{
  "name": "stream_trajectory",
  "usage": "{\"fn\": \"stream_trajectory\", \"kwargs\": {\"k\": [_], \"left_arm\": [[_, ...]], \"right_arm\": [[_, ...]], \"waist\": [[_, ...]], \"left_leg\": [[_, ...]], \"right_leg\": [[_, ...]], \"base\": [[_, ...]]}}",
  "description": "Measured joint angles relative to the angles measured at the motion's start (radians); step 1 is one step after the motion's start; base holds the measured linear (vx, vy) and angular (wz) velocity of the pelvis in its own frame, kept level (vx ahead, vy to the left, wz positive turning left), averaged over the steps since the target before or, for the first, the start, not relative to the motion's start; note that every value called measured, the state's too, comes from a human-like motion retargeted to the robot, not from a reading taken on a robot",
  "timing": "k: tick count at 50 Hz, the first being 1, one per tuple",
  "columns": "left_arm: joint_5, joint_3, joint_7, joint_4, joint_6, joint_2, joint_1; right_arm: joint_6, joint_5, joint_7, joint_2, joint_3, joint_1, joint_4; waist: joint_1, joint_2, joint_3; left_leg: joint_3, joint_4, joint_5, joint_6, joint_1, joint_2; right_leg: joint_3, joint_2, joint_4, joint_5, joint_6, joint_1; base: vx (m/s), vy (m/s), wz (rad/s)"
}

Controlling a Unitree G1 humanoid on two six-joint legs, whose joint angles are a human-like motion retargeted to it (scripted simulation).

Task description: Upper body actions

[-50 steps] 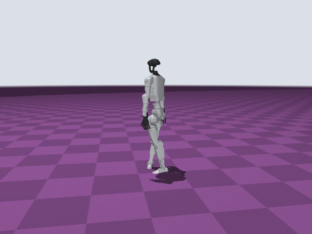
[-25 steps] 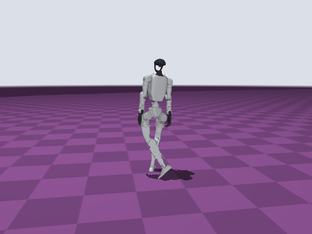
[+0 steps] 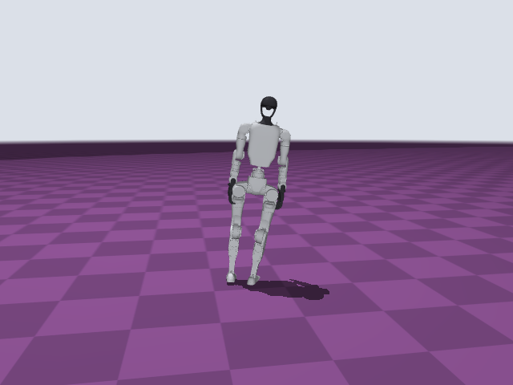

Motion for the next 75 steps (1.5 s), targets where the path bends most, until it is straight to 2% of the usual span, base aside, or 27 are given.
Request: {"fn": "stream_trajectory", "kwargs": {"k": [2, 3, 4, 5, 7, 10, 15, 20, 28, 44, 75], "left_arm": [[0.001, -0.001, 0.000, -0.001, -0.006, -0.005, 0.003], [0.004, -0.001, 0.000, 0.001, -0.010, -0.009, 0.006], [0.009, 0.002, -0.002, 0.007, -0.013, -0.011, 0.012], [0.015, 0.006, -0.005, 0.015, -0.017, -0.013, 0.018], [0.032, 0.021, -0.011, 0.035, -0.015, -0.017, 0.031], [0.047, 0.028, -0.002, 0.064, -0.014, -0.014, 0.042], [0.082, 0.032, -0.006, 0.107, 0.004, 0.004, 0.052], [0.051, 0.050, -0.009, 0.111, 0.006, 0.017, 0.048], [0.029, 0.075, -0.009, 0.109, 0.009, 0.026, 0.038], [0.045, 0.038, -0.016, 0.107, 0.000, 0.002, 0.026], [0.067, 0.017, -0.025, 0.126, 0.006, 0.020, 0.032]], "right_arm": [[0.009, 0.005, -0.009, -0.014, -0.016, 0.019, 0.030], [0.014, 0.005, -0.015, -0.023, -0.023, 0.030, 0.046], [0.020, 0.000, -0.021, -0.033, -0.032, 0.039, 0.065], [0.028, -0.008, -0.027, -0.043, -0.041, 0.048, 0.084], [0.050, -0.016, -0.049, -0.045, -0.064, 0.074, 0.103], [0.065, 0.024, -0.085, -0.038, -0.106, 0.110, 0.108], [0.079, 0.100, -0.033, -0.033, -0.155, 0.165, 0.108], [0.062, 0.136, -0.073, -0.013, -0.147, 0.180, 0.108], [0.054, -0.005, -0.088, 0.003, -0.082, 0.162, 0.108], [0.021, -0.027, -0.003, 0.015, -0.056, 0.105, 0.047], [0.037, -0.055, -0.034, -0.004, -0.030, 0.123, 0.095]], "waist": [[0.001, 0.017, -0.008], [-0.002, 0.017, -0.017], [-0.008, 0.024, -0.031], [-0.014, 0.034, -0.046], [-0.015, 0.035, -0.077], [0.006, 0.037, -0.106], [-0.038, 0.043, -0.156], [-0.011, 0.028, -0.142], [-0.026, 0.018, -0.153], [-0.030, -0.004, -0.142], [-0.018, -0.029, -0.121]], "left_leg": [[0.005, -0.074, 0.057, -0.008, 0.018, -0.001], [0.020, -0.102, 0.058, 0.029, 0.032, -0.011], [0.058, -0.121, 0.052, 0.039, 0.047, 0.000], [0.108, -0.137, 0.043, 0.037, 0.061, 0.021], [0.064, -0.182, 0.066, 0.056, 0.074, -0.011], [0.119, -0.259, 0.082, 0.074, 0.116, -0.025], [0.129, -0.253, 0.058, 0.098, 0.104, -0.038], [0.181, -0.259, 0.041, 0.115, 0.134, -0.049], [0.200, -0.261, 0.029, 0.130, 0.138, -0.061], [0.209, -0.262, 0.028, 0.142, 0.140, -0.079], [0.212, -0.266, 0.032, 0.144, 0.141, -0.088]], "right_leg": [[0.019, 0.021, 0.004, -0.008, 0.003, 0.010], [0.030, 0.019, 0.005, -0.011, 0.007, 0.014], [0.038, 0.023, 0.006, -0.012, 0.011, 0.015], [0.045, 0.029, 0.007, -0.013, 0.015, 0.015], [0.073, 0.027, 0.009, -0.013, 0.021, 0.012], [0.115, 0.026, 0.020, -0.012, 0.028, -0.001], [0.117, 0.020, 0.017, -0.008, 0.045, -0.014], [0.144, 0.015, 0.039, -0.001, 0.052, -0.016], [0.152, 0.007, 0.038, 0.015, 0.065, -0.025], [0.161, 0.000, 0.039, 0.045, 0.074, -0.035], [0.161, 0.001, 0.040, 0.091, 0.079, -0.045]], "base": [[0.35, -0.03, -0.45], [0.45, -0.01, -0.38], [0.54, 0.02, -0.36], [0.56, 0.02, -0.52], [0.48, -0.01, -0.77], [0.39, 0.01, -0.91], [0.30, -0.05, -0.18], [0.17, -0.05, -0.48], [0.11, -0.03, -0.13], [0.00, 0.00, -0.01], [0.00, 0.00, -0.01]]}}
